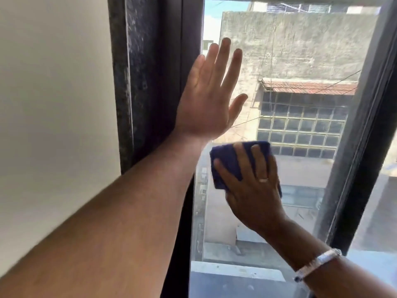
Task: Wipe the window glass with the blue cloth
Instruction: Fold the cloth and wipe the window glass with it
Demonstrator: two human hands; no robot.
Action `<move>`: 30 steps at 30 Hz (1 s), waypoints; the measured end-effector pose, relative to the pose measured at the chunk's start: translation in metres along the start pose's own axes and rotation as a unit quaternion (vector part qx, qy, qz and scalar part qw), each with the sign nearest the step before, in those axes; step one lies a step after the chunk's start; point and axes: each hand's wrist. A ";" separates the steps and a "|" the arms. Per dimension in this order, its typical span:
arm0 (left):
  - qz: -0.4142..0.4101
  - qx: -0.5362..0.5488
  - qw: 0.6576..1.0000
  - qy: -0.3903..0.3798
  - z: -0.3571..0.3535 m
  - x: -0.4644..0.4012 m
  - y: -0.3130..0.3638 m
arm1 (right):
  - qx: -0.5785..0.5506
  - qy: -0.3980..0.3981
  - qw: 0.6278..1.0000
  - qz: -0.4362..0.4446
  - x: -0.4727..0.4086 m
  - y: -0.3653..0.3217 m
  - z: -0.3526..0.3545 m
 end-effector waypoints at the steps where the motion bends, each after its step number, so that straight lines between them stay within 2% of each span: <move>1: 0.002 0.008 1.000 -0.004 0.000 -0.001 -0.001 | 0.011 -0.007 0.996 0.087 0.013 0.006 -0.001; 2: 0.004 0.015 1.000 -0.008 0.001 -0.001 0.000 | 0.019 -0.003 0.989 0.144 0.023 0.023 -0.001; 3: 0.005 0.017 1.000 -0.008 0.001 -0.001 0.000 | 0.022 0.005 0.987 0.158 0.031 0.042 -0.001; 4: 0.007 0.015 1.000 -0.007 0.001 0.000 0.000 | 0.028 0.009 0.990 0.136 0.035 0.061 -0.002; 7: 0.009 -0.004 1.000 0.001 0.001 0.001 0.001 | 0.033 0.019 0.998 -0.058 0.014 0.091 0.000; 9: 0.008 -0.006 1.000 -0.004 0.001 0.001 0.002 | 0.007 0.032 0.982 -0.184 -0.014 0.062 0.003; 10: 0.006 -0.002 1.000 -0.010 0.002 0.000 0.003 | -0.007 0.025 0.980 -0.199 -0.021 0.039 0.005; 11: 0.005 0.002 1.000 -0.014 0.003 0.000 0.003 | -0.016 0.013 0.986 -0.165 -0.018 0.016 0.005; 14: 0.006 0.009 1.000 -0.027 0.005 0.000 0.001 | 0.007 -0.019 0.998 0.058 0.028 -0.007 0.002; 15: 0.007 0.010 0.999 -0.029 0.005 0.001 0.001 | 0.019 -0.012 0.996 0.087 0.038 0.009 0.003; 16: 0.008 0.009 1.000 -0.029 0.005 0.000 0.002 | 0.027 0.001 0.997 0.077 0.040 0.030 0.003; 17: 0.009 0.008 1.000 -0.026 0.004 0.001 0.002 | 0.036 0.011 0.999 0.037 0.035 0.051 0.003; 19: 0.014 0.005 1.000 -0.016 0.002 0.000 0.002 | 0.037 0.033 0.994 -0.099 0.001 0.084 0.005; 21: 0.012 0.000 1.000 -0.006 0.001 0.001 0.002 | 0.019 0.050 0.971 -0.232 -0.039 0.082 0.007; 22: 0.008 -0.003 1.000 -0.003 0.000 0.002 0.002 | 0.006 0.053 0.965 -0.255 -0.049 0.069 0.009; 23: 0.003 -0.006 1.000 -0.001 0.000 0.002 0.002 | -0.008 0.048 0.969 -0.242 -0.049 0.052 0.010; 24: 0.000 -0.009 1.000 -0.002 0.001 0.002 0.002 | -0.025 0.032 0.981 -0.192 -0.036 0.035 0.009; 27: 0.001 -0.014 1.000 -0.011 0.002 0.001 0.001 | 0.000 -0.026 1.000 0.017 0.035 0.016 0.008; 29: 0.003 -0.012 1.000 -0.011 0.001 0.001 0.003 | 0.022 -0.028 0.999 0.040 0.052 0.045 0.009; 30: 0.004 -0.011 1.000 -0.009 0.000 0.000 0.003 | 0.025 -0.011 1.000 -0.001 0.044 0.063 0.008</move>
Point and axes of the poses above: each hand's wrist, its own x-axis away from the middle knuckle, its own z-axis out of the back of the hand, y = z × x, and after that the axes turned 7 degrees about x, right-handed
